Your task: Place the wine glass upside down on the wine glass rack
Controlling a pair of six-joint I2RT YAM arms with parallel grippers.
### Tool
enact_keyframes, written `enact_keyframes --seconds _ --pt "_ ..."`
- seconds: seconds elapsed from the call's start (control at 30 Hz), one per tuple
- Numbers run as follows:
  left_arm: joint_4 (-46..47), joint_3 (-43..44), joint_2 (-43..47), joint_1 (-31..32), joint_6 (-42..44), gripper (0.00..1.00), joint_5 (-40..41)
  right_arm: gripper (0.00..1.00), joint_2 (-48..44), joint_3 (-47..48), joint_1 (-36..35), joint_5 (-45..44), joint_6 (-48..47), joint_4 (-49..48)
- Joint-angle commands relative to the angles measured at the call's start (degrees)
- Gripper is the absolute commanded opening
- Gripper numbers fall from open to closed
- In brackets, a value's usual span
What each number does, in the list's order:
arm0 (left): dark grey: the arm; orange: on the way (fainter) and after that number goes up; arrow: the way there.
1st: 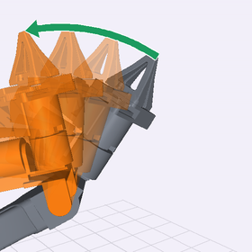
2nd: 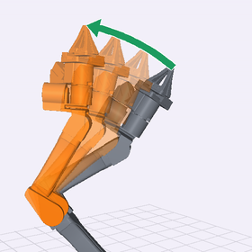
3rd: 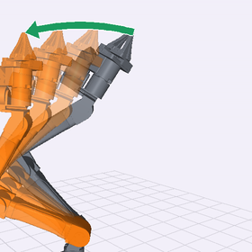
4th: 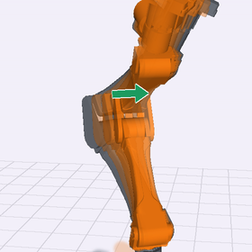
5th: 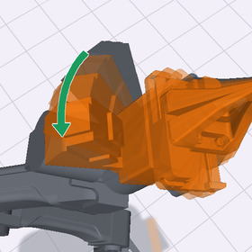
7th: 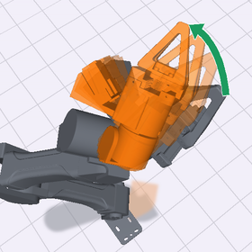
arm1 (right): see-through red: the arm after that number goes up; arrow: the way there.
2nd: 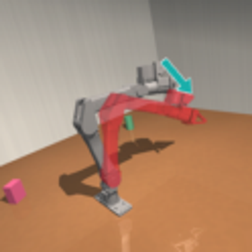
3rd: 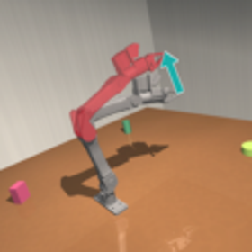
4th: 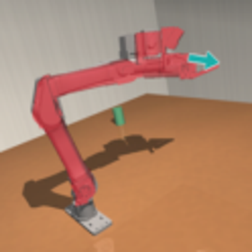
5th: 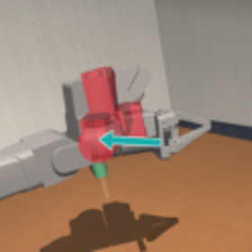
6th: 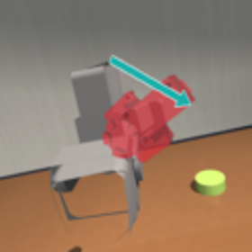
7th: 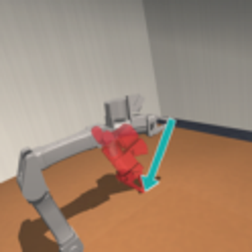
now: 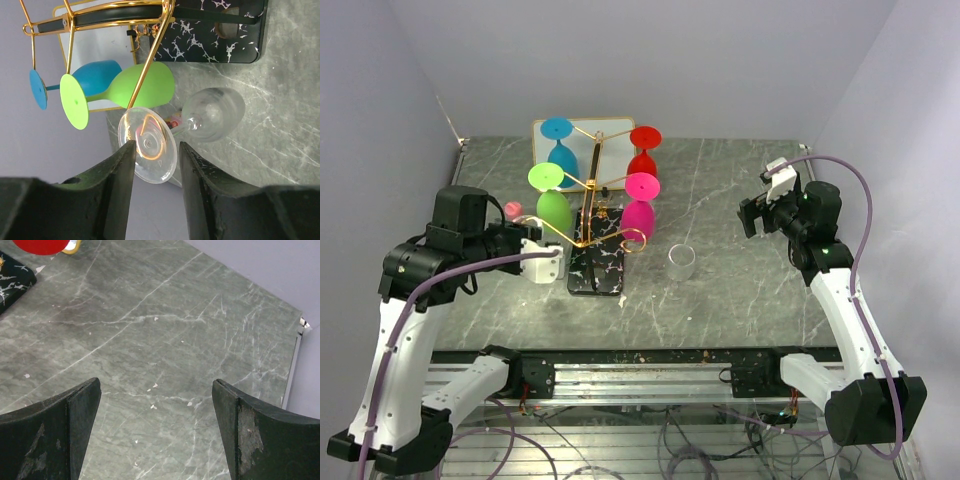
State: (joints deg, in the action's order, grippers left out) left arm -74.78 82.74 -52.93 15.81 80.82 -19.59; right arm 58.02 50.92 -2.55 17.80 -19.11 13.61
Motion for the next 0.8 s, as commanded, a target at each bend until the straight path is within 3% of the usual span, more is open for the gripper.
enact_keyframes --seconds 0.0,0.13,0.23,0.37,0.47,0.6,0.77 --pt "-1.3 0.0 1.2 -0.6 0.9 0.51 -3.0 0.92 0.4 -1.0 0.6 0.8 -0.4 -0.4" --pt "-1.3 0.1 2.3 -0.5 -1.1 0.58 -4.3 0.93 1.6 -0.4 0.8 3.6 -1.3 1.3" --pt "-0.1 0.6 3.3 -0.5 -4.2 0.69 -6.9 0.93 2.8 1.2 0.8 6.4 -2.1 4.0" --pt "7.5 0.5 5.0 -0.5 -17.2 0.9 -8.7 0.9 4.9 5.9 0.6 14.2 -4.9 12.1" --pt "13.9 -0.7 5.9 -0.6 -28.1 0.99 -8.5 0.89 5.0 7.9 -0.2 18.8 -7.7 17.2" --pt "22.4 -1.7 6.6 -0.6 -42.6 0.99 -4.3 0.89 4.3 9.3 -3.2 20.7 -10.1 21.4" --pt "29.4 -2.9 7.5 -1.5 -50.8 1.0 3.4 0.86 7.2 13.5 -10.1 16.1 -9.6 24.5"
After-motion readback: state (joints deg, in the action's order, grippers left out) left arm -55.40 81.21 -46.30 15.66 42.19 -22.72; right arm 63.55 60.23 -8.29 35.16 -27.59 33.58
